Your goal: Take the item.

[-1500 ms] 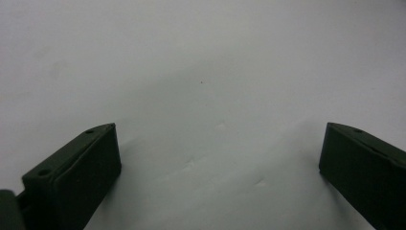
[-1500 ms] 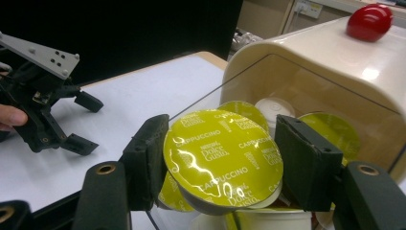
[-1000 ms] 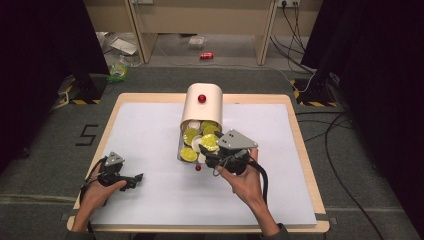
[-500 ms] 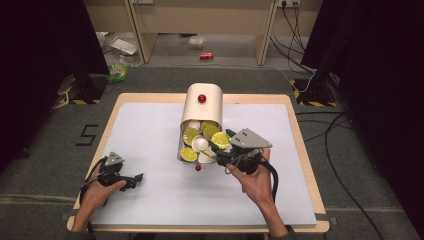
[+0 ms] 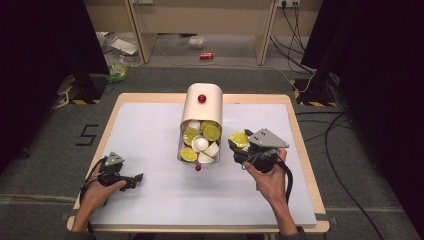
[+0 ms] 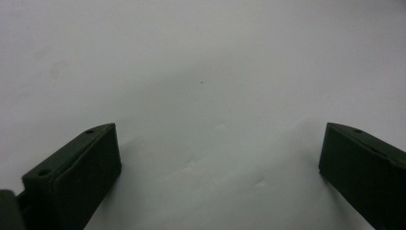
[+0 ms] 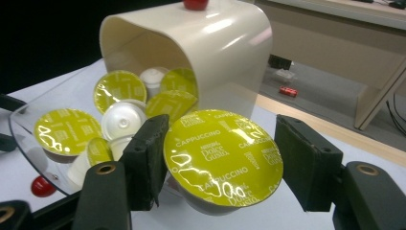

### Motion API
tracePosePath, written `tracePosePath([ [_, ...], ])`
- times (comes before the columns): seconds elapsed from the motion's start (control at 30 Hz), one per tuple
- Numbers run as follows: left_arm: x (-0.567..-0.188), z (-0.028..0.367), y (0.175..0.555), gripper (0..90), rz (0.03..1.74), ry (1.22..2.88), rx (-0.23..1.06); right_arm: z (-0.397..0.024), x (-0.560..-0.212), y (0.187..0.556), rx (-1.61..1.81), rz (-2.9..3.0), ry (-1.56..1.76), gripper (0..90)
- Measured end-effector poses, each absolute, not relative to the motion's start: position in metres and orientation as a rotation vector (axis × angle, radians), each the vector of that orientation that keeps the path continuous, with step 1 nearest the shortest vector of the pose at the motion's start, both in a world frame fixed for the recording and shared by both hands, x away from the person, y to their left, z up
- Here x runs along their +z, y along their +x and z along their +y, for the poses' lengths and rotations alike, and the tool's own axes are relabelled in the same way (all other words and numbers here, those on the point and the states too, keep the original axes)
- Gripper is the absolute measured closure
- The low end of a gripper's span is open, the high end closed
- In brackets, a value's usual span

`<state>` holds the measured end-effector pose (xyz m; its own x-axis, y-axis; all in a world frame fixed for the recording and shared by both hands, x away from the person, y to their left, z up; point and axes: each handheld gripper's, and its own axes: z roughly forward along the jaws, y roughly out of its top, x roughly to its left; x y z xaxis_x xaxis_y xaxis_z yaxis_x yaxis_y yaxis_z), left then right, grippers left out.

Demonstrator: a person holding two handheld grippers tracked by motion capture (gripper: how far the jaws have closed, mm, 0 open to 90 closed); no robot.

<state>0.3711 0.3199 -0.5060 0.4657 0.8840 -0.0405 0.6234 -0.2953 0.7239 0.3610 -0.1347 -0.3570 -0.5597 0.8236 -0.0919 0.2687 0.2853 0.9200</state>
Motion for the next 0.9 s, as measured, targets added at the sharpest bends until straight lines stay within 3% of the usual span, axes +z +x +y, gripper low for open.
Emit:
tracePosePath([
  [0.9, -0.506, 0.320, 0.371, 0.0, 1.249, 2.030, 0.488, -0.184, -0.400, 0.386, 1.129, 1.929, 1.167, 38.9],
])
